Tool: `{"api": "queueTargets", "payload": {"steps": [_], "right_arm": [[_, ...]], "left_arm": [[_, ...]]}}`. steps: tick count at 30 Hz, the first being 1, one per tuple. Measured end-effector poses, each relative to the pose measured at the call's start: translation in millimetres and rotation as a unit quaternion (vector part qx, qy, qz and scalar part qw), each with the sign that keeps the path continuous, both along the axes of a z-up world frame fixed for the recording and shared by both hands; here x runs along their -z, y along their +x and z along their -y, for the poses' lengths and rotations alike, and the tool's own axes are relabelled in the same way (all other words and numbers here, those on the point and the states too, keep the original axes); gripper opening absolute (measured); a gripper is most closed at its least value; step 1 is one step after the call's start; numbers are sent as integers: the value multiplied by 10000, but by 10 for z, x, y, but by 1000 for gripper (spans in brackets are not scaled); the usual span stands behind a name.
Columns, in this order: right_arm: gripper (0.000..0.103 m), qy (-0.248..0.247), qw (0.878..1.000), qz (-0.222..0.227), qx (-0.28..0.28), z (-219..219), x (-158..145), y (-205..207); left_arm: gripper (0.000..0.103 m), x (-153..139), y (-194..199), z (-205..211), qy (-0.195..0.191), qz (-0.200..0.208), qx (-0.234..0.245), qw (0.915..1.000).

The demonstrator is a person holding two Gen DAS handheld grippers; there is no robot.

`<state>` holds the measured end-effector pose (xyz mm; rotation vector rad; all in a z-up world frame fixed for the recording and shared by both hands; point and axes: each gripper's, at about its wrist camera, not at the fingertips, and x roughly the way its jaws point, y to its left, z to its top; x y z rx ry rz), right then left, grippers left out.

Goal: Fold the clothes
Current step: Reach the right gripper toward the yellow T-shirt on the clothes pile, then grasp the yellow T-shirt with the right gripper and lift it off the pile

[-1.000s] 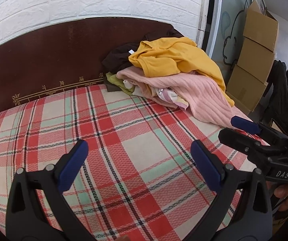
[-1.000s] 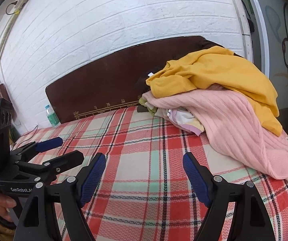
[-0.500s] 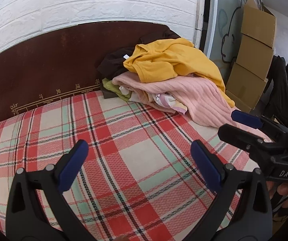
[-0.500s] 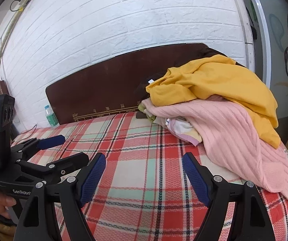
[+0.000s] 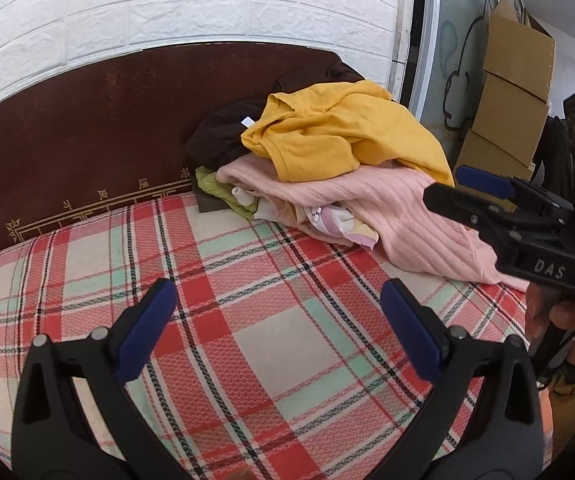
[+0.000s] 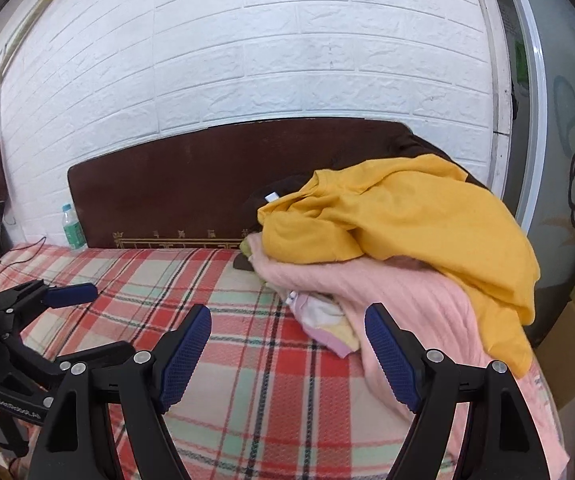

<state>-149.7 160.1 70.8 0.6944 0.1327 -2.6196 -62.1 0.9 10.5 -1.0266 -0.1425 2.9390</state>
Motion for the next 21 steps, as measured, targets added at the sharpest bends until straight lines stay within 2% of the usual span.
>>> {"api": "queueTargets", "payload": {"steps": [2,6,10,16,18,19,21], "right_arm": [[81,129,9998,-114,87,-3,-41,-197],[81,588,9981,-24,191,69,-40,-777],[77,1092,9934,159,316,172,136,-1281],[49,1669,9854,242,222,337,332,-1677],[21,1779,9834,258,242,318,328,-1718],[16,1722,9842,315,278,274,306,-1729],[11,1097,9924,477,295,74,167,-1723]], "left_arm": [[102,12,-106,34,72,46,-16,10000],[102,36,-298,87,127,80,-87,9998],[102,95,-422,116,234,155,-95,9996],[102,256,-496,141,227,316,-37,9992],[102,301,-500,163,254,344,-15,9991],[102,311,-497,174,262,331,-2,9991],[102,311,-477,194,300,260,9,9992]]}}
